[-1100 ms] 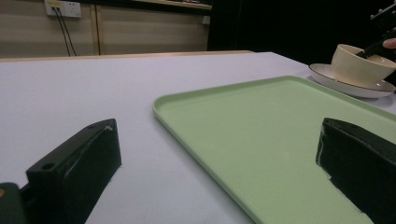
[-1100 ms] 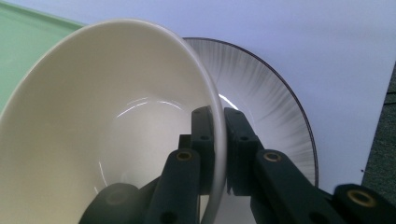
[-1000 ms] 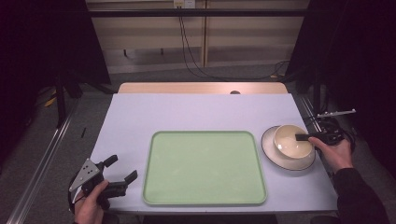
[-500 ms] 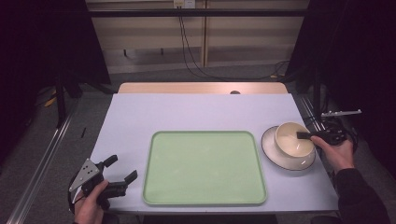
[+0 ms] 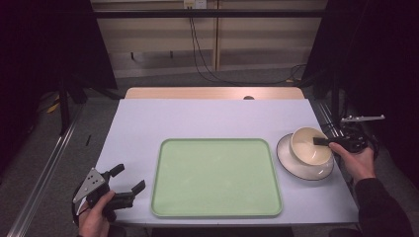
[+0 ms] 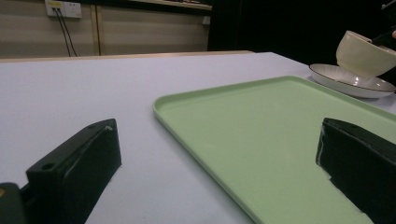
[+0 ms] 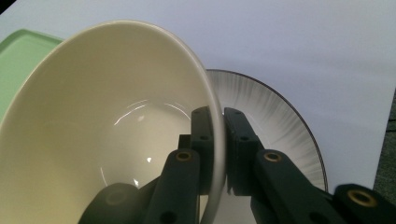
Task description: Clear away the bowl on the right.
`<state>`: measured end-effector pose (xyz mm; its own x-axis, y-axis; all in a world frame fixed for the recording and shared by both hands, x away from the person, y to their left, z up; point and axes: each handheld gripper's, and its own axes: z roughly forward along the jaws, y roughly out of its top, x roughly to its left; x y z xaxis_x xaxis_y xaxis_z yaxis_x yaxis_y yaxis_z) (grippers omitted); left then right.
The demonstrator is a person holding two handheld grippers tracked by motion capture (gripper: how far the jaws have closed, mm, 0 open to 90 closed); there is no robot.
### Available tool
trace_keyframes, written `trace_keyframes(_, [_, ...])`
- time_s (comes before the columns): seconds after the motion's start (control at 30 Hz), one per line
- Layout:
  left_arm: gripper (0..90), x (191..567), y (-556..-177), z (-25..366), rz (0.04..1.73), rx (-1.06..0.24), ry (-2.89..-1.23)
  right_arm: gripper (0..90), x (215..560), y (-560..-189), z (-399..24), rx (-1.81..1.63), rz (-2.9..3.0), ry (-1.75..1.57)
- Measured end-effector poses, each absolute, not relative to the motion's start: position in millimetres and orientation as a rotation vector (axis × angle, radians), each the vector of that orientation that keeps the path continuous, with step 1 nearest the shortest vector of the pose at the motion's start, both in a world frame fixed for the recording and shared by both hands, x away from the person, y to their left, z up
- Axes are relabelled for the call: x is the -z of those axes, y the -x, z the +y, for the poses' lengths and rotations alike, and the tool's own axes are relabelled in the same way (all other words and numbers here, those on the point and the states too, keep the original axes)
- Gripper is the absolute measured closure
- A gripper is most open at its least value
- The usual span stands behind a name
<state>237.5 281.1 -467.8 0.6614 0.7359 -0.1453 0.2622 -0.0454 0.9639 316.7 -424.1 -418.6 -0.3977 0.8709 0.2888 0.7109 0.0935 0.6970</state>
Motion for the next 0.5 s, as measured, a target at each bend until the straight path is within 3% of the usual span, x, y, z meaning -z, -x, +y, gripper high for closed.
trace_keyframes(0.5, [0.0, 467.9, -237.5, 281.0, 0.834, -0.466, -1.615, 83.5, 408.1, -314.2, -420.0, -1.248, 2.13, -1.574])
